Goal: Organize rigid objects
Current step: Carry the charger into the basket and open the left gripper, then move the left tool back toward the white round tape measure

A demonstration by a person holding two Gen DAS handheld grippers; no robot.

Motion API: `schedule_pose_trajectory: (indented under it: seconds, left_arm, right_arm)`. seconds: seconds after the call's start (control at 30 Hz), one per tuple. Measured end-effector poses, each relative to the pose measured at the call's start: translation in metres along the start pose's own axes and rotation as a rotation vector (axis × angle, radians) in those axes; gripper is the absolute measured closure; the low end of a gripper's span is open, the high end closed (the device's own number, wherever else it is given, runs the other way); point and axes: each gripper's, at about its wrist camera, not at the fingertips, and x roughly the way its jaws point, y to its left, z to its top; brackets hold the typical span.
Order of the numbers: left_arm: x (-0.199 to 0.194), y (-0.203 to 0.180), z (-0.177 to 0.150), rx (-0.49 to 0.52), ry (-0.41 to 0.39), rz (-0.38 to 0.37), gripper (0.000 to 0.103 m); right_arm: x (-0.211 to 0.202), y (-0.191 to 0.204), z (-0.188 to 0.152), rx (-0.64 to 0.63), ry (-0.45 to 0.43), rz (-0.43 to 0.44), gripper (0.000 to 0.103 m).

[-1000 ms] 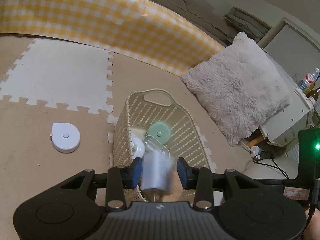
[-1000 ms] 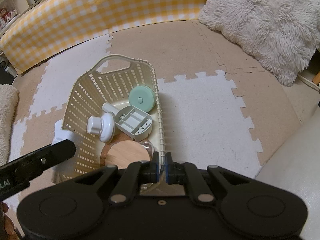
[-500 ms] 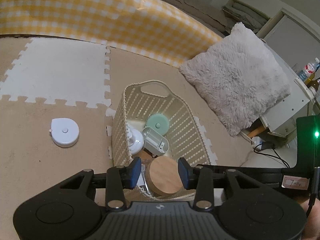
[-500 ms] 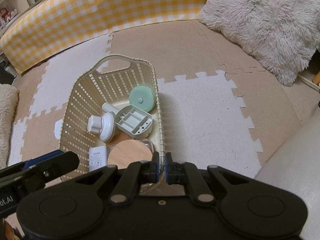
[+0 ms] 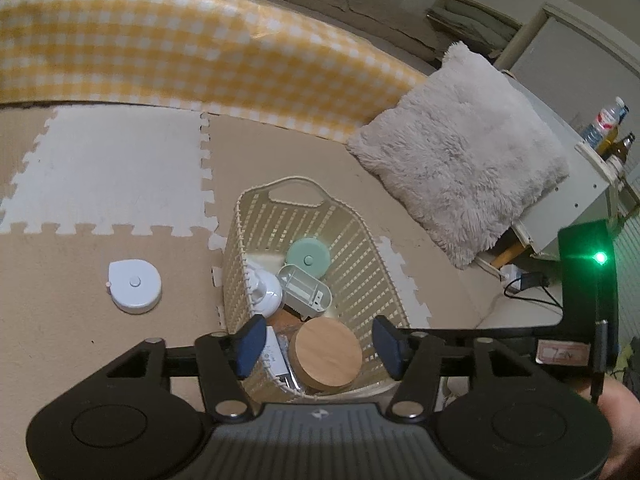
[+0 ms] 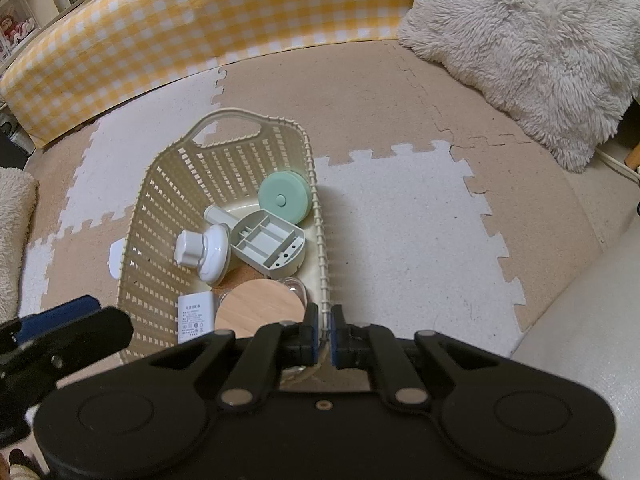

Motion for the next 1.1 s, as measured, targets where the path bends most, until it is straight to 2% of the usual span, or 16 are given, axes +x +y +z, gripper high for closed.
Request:
schedule_pose_trajectory:
  seconds: [0.13, 0.2, 0.3, 0.63, 0.87, 1.0, 1.1]
  left_arm:
    - [-0.001, -0.004, -0.001, 0.033, 0.011, 0.013, 0.040]
    - [-0.001, -0.006, -0.003, 0.043, 0.021, 0.024, 0.035]
    - [-0.001, -0.008, -0.006, 0.061, 0.031, 0.043, 0.034]
    - [-0.003, -0.017, -0.013, 0.140, 0.061, 0.153, 0.023]
    - [-0.008, -0.018, -0.013, 0.228, 0.020, 0.233, 0.012]
    - [-0.009, -0.013, -0.011, 0.256, 0.012, 0.265, 0.002]
    - [-0.009, -0.010, -0.010, 0.282, 0.005, 0.279, 0.000]
  right_arm:
    - [0.000, 0.000, 0.000, -0.001, 0.000, -0.001, 0.097]
    - [0.000, 0.000, 0.000, -0.001, 0.000, 0.000, 0.097]
    - [0.000, 0.001, 0.000, -0.001, 0.000, 0.001, 0.097]
    - [0.000, 0.001, -0.001, -0.001, 0.004, 0.006, 0.097]
    - [0.000, 0.000, 0.000, 0.001, 0.005, 0.010, 0.097]
    - [0.000, 0.000, 0.000, 0.001, 0.005, 0.011, 0.097]
    - [0.000, 0.000, 0.000, 0.002, 0.005, 0.011, 0.097]
